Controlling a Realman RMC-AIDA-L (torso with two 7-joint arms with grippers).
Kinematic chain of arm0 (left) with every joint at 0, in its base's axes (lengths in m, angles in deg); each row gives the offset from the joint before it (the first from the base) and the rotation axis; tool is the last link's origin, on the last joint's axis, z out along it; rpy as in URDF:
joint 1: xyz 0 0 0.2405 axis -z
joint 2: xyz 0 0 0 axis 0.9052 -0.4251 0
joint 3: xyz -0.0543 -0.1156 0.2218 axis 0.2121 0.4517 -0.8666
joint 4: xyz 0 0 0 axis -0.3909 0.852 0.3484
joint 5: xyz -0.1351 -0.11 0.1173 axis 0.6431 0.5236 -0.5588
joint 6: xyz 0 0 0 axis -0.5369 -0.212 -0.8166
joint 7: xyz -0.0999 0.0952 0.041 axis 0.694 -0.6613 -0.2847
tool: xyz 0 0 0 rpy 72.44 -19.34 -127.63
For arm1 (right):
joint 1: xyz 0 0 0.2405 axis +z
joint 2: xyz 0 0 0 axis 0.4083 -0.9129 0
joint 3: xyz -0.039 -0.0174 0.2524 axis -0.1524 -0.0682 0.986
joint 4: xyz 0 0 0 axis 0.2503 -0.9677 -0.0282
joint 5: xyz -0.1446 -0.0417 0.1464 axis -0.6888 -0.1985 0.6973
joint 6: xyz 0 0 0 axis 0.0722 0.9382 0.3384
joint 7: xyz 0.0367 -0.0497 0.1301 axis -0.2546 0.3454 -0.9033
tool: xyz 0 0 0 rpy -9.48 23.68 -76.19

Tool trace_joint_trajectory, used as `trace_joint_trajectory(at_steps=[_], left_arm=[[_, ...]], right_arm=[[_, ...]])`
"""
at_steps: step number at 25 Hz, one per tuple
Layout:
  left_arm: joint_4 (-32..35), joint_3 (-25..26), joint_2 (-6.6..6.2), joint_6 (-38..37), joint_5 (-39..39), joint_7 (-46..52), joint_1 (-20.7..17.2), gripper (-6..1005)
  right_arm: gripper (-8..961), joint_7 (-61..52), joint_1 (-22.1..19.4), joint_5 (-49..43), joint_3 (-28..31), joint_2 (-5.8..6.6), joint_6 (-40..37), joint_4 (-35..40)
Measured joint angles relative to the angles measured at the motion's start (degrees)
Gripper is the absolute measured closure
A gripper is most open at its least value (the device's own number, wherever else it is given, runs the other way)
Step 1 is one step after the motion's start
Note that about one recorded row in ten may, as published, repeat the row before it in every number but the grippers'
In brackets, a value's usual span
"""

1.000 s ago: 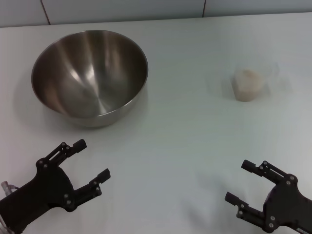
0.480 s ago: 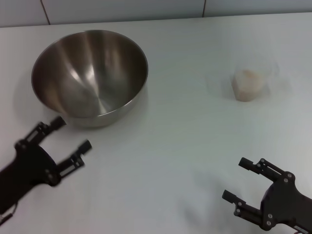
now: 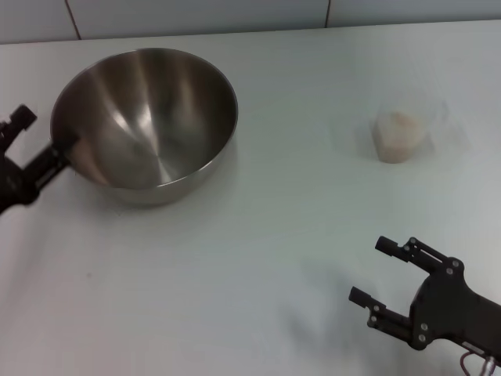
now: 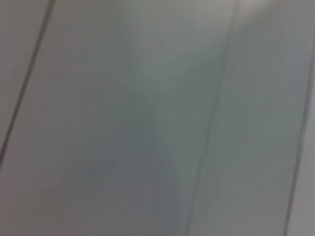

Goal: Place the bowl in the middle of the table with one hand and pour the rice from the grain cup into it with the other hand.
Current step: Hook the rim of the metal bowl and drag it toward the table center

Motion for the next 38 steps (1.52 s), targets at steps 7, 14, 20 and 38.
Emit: trace_joint_trajectory(at_steps=[7,14,20,38], left_arm=[[2.62,0.74,0.16,8.06,-0.02,5.54,4.38,179],[11.89,-3.91,0.14,19.80,-2.14,21.18,7.43,185],[24.56,-17.26,0.13,25.35,-2.53,38.08,6.63,191],[35.47,-25.38,0.25,32.53,-15.62,58.31,6.04,207]], right_arm=[[225,-0.04,1.52,0.13,0.28,0.01,1.04,-0.09],[227,-0.12,2.61,0.21,1.69,0.16,2.32,-0.08],[229,-0.16,4.01,0.22,2.33,0.26,3.13,0.10],[236,-0.18,5.68,0.22,3.91,0.26,4.08,0.13]])
